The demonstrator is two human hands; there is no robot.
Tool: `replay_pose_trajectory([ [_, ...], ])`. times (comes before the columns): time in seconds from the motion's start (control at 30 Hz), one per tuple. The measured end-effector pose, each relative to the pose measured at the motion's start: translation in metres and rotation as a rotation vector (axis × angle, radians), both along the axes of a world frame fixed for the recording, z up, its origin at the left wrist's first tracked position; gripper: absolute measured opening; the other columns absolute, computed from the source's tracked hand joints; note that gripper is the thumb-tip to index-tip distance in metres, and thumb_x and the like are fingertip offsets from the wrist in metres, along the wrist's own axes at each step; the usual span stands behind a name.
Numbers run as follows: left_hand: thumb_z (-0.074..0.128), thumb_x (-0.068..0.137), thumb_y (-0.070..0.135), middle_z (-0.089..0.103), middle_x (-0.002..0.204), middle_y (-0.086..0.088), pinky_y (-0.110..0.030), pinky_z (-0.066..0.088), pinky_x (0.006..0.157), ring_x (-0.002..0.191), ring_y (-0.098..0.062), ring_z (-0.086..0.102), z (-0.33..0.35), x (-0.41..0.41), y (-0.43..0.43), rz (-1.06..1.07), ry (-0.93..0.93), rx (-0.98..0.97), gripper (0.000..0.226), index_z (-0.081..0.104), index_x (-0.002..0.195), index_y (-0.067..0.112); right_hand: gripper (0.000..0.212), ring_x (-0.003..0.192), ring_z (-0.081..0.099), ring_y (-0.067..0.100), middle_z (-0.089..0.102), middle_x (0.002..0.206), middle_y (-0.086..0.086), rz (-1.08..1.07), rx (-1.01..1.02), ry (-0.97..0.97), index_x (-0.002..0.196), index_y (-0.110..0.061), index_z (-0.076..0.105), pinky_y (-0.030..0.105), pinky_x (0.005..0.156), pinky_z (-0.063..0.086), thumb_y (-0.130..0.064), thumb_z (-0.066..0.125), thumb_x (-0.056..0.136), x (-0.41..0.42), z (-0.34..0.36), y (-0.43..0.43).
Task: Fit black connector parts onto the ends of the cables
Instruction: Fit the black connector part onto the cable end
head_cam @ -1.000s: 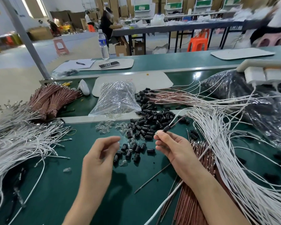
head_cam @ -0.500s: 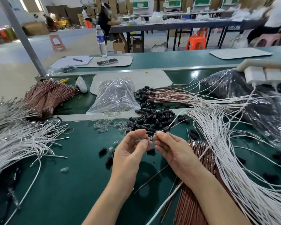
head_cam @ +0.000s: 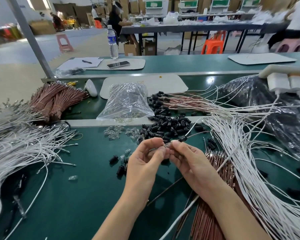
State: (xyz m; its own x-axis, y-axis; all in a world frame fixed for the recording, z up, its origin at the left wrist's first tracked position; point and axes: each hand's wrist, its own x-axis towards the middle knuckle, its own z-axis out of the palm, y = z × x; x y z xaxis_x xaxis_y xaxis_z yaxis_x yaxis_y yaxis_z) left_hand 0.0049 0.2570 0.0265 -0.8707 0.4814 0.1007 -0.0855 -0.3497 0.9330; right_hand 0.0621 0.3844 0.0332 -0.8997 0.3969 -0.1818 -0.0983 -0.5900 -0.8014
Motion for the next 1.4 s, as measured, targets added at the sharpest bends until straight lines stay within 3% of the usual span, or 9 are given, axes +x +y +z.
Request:
replay_pose_trajectory([
  [0.27, 0.069, 0.094, 0.009, 0.077, 0.093, -0.001, -0.017, 0.055, 0.077, 0.087, -0.019, 0.073, 0.005, 0.007, 0.0, 0.07, 0.187, -0.165, 0.024, 0.072, 0.092, 0.032, 0.019, 0.073, 0.07, 0.013, 0.073, 0.083, 0.011, -0.013, -0.012, 0.009, 0.084, -0.006, 0.077, 0.019, 0.068, 0.058, -0.023, 0.075, 0.075, 0.0, 0.0, 0.0],
  [0.43, 0.069, 0.094, 0.005, 0.075, 0.089, 0.001, -0.011, 0.049, 0.066, 0.074, -0.001, 0.066, 0.006, 0.009, 0.0, 0.085, 0.245, -0.199, 0.017, 0.07, 0.095, 0.022, 0.019, 0.071, 0.07, 0.012, 0.072, 0.08, 0.01, -0.023, -0.029, 0.007, 0.085, -0.005, 0.074, 0.018, 0.066, 0.058, -0.021, 0.075, 0.074, 0.001, 0.001, 0.0],
  [0.73, 0.068, 0.094, 0.004, 0.07, 0.096, -0.002, -0.018, 0.052, 0.077, 0.091, -0.017, 0.07, 0.003, 0.01, -0.001, 0.105, 0.4, -0.242, 0.033, 0.068, 0.093, 0.038, 0.016, 0.07, 0.068, 0.011, 0.069, 0.079, 0.007, -0.017, -0.018, 0.017, 0.084, -0.007, 0.075, 0.018, 0.066, 0.058, -0.021, 0.075, 0.075, 0.002, 0.001, -0.001],
  [1.13, 0.068, 0.095, 0.005, 0.071, 0.094, 0.003, -0.014, 0.051, 0.077, 0.089, -0.01, 0.069, 0.004, 0.006, -0.005, 0.092, 0.425, -0.239, 0.03, 0.068, 0.095, 0.034, 0.019, 0.067, 0.066, 0.009, 0.07, 0.076, 0.007, -0.005, 0.002, 0.013, 0.078, -0.008, 0.079, 0.017, 0.065, 0.057, -0.026, 0.078, 0.069, 0.002, 0.003, -0.002],
  [1.4, 0.068, 0.096, 0.009, 0.07, 0.096, 0.004, -0.016, 0.052, 0.078, 0.093, -0.015, 0.069, 0.001, 0.005, -0.005, 0.115, 0.432, -0.233, 0.028, 0.067, 0.097, 0.037, 0.021, 0.065, 0.063, 0.007, 0.069, 0.074, 0.005, 0.012, 0.019, 0.003, 0.08, -0.007, 0.078, 0.017, 0.063, 0.056, -0.027, 0.077, 0.072, 0.003, 0.005, -0.004],
])
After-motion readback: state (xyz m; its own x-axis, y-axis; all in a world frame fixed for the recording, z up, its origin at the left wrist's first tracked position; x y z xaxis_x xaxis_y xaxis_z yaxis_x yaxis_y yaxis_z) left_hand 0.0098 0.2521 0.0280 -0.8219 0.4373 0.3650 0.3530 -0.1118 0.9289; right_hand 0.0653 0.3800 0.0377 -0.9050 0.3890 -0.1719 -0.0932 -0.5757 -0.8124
